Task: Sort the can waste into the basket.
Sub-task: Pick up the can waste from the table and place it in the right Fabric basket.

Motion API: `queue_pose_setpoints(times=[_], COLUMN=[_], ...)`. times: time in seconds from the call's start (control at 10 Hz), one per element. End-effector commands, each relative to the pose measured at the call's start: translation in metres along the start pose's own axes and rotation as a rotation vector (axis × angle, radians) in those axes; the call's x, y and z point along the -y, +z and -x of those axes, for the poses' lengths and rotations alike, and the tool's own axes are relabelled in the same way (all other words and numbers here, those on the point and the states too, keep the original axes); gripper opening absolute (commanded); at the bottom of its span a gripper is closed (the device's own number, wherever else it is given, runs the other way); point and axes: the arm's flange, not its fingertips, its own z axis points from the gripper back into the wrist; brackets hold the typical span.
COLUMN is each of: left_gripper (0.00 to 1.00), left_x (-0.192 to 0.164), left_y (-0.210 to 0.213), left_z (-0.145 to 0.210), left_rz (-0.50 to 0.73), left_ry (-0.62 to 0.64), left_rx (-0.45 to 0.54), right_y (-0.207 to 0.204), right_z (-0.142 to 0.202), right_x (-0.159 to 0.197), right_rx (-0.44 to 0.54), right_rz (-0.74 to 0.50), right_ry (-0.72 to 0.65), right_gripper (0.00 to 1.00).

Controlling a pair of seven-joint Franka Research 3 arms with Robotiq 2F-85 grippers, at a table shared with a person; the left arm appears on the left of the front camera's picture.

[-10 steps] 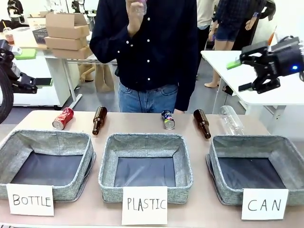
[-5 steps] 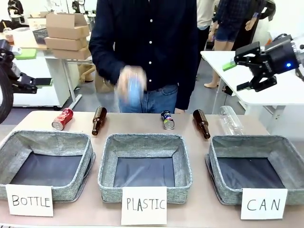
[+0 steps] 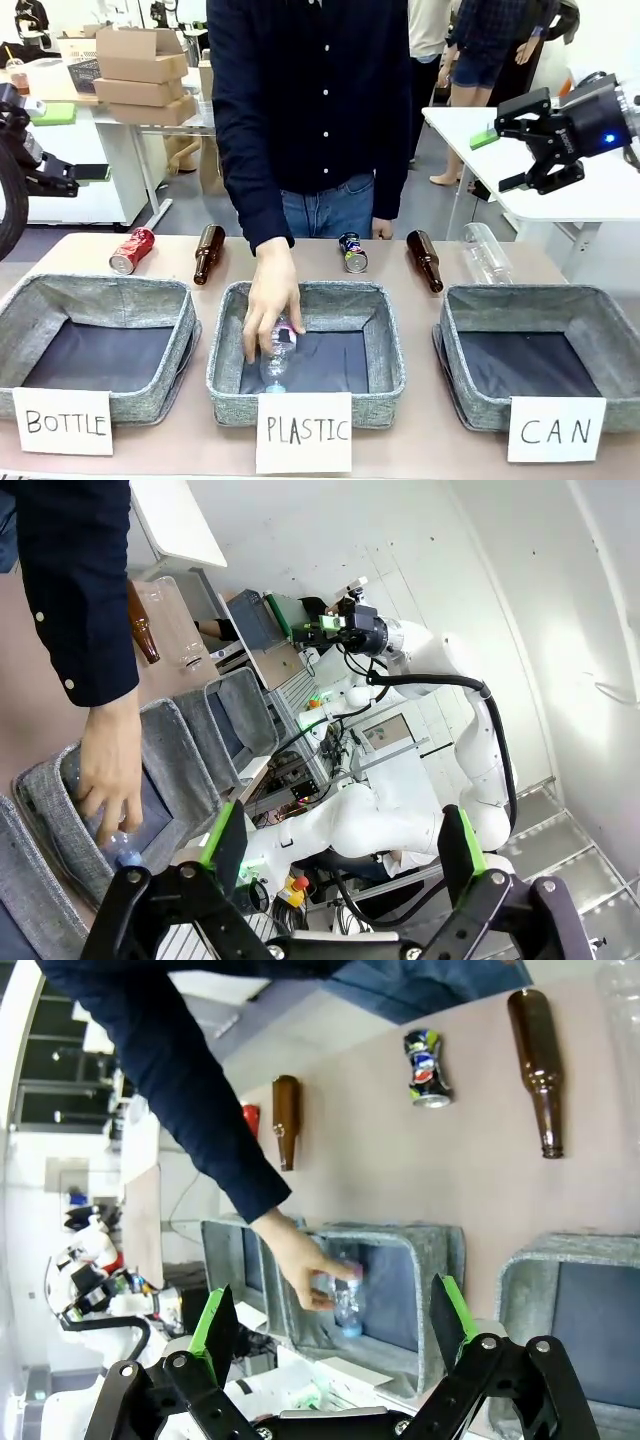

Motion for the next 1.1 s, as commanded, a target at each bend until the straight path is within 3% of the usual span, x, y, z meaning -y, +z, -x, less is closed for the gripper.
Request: queue_pose_setpoints(times=[0.0,0.5,0.8,1.0], left_gripper=[1.00,1.00,1.00,1.00], left_x=[0.000,0.000,0.000,0.000], left_y=[-0.001,-0.001,-0.001,-0.001], left_z=[-0.002,-0.002,-0.002,-0.002], left_rz=[0.021,0.021,0.021,0.021], left_ry=[-0.022,-0.022,-0.022,-0.022], left_rx=[0.008,0.008,0.008,0.008], right_y=[-0.001,0.000,-0.103,-0.198], right_z=[0.002,0.000,-0.058,-0.094], right_x=[0.000,0.000,-0.037,-0.032], right_rx=[0.013,0.000,-0.087,-0.151], right_rz=[0.005,0.000,0.153,0.353], right_ry=[-0.002,0.001,0.117,0.120], right_gripper=[1.00,1.00,1.00,1.00])
